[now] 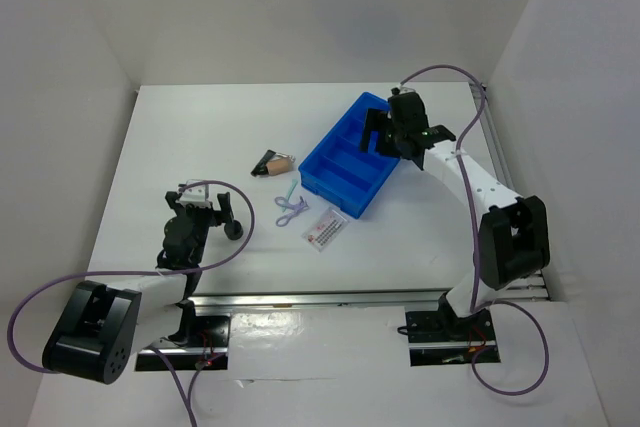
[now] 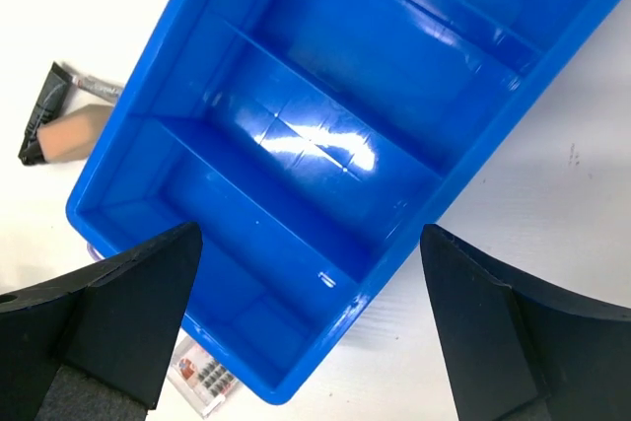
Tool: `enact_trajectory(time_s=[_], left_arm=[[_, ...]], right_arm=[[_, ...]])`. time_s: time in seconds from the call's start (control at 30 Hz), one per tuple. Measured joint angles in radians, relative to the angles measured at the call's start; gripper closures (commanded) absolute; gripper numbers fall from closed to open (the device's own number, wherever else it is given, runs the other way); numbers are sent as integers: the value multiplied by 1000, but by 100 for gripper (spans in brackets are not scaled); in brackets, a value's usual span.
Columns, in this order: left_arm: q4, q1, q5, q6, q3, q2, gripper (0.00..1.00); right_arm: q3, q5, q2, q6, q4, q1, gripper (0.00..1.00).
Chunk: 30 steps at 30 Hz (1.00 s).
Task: Organize the makeup
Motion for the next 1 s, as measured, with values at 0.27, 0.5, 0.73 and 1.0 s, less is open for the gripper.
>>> enact_trajectory(time_s=[0.27, 0.5, 0.73, 1.0], left_arm=[[0, 0, 0, 0, 0, 0, 0], [0, 0, 0, 0, 0, 0, 0], [0, 0, 0, 0, 0, 0, 0], [0, 0, 1, 0, 0, 0, 0]], right_arm=[[0, 41, -44, -5, 31, 4, 1], [4, 21, -23, -17, 31, 26, 1], [8, -1, -11, -24, 31, 51, 1], [8, -22, -6, -28, 31, 68, 1]])
